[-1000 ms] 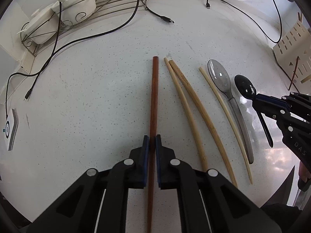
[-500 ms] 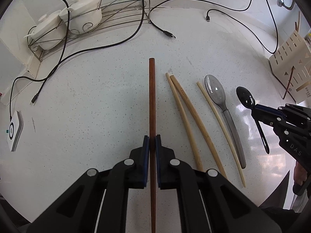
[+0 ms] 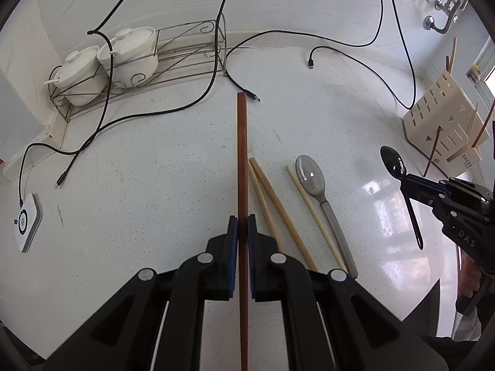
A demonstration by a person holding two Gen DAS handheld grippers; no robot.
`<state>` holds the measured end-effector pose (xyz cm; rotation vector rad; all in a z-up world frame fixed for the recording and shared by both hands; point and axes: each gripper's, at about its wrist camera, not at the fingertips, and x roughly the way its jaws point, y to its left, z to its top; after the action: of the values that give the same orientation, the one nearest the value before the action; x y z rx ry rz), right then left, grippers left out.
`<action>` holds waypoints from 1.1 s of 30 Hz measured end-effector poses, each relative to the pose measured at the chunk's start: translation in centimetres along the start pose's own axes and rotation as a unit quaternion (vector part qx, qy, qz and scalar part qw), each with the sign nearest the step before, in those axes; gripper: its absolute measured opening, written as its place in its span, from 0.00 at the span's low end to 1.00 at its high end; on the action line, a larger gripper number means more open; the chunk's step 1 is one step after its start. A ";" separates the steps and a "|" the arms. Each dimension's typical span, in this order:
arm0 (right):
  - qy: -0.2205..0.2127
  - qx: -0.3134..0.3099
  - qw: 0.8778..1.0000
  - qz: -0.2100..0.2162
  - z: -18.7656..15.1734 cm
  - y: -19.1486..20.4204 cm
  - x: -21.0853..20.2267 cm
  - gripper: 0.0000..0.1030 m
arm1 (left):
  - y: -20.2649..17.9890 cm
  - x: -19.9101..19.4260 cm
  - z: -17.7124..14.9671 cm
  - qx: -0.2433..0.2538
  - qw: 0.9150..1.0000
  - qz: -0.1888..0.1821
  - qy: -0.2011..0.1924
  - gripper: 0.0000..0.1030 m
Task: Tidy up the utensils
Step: 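Lift the dark red chopstick and black spoon and carry both toward the beige holder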
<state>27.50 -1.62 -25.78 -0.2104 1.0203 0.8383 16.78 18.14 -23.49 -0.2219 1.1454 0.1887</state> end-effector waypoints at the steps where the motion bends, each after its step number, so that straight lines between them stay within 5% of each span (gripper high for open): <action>1: -0.006 0.003 1.000 -0.001 0.0 -0.1 -0.6 0.07 | -0.1 -0.4 0.2 0.000 1.000 -0.004 -0.007 0.06; 18: -0.122 0.061 0.989 -0.047 -0.1 -3.8 -11.6 0.07 | -6.7 -6.9 4.9 0.071 0.988 -0.082 -0.110 0.06; 33: -0.252 0.141 0.949 -0.125 -2.0 -10.2 -21.4 0.07 | -17.8 -10.6 9.7 0.153 0.952 -0.170 -0.205 0.06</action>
<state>27.95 -20.61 -11.54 0.1174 0.6023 0.4688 25.71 3.26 -8.54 -0.0929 0.6940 -0.2405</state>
